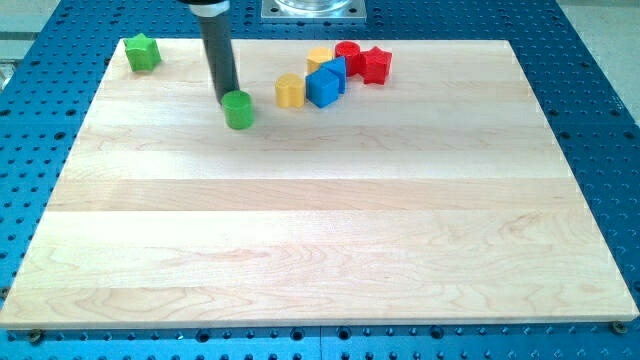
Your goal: Place the green circle to parallel left of the heart
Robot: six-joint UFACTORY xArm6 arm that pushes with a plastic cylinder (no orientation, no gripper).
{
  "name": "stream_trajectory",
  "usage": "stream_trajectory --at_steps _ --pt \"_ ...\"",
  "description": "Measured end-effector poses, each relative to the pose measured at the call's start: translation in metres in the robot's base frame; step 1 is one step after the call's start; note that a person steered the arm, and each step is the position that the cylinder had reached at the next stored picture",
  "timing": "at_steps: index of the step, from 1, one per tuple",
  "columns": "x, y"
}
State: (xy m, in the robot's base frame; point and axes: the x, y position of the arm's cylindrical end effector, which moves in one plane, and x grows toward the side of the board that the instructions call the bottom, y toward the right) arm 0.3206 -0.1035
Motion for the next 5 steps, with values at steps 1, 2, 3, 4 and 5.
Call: stream_trajectory --at_steps 1,2,3,4,5 --pt "0.002 0.074" --pt "-0.011 0.129" --pt "-0.009 0.124" --pt "0.024 0.066" --pt "0.066 0.054"
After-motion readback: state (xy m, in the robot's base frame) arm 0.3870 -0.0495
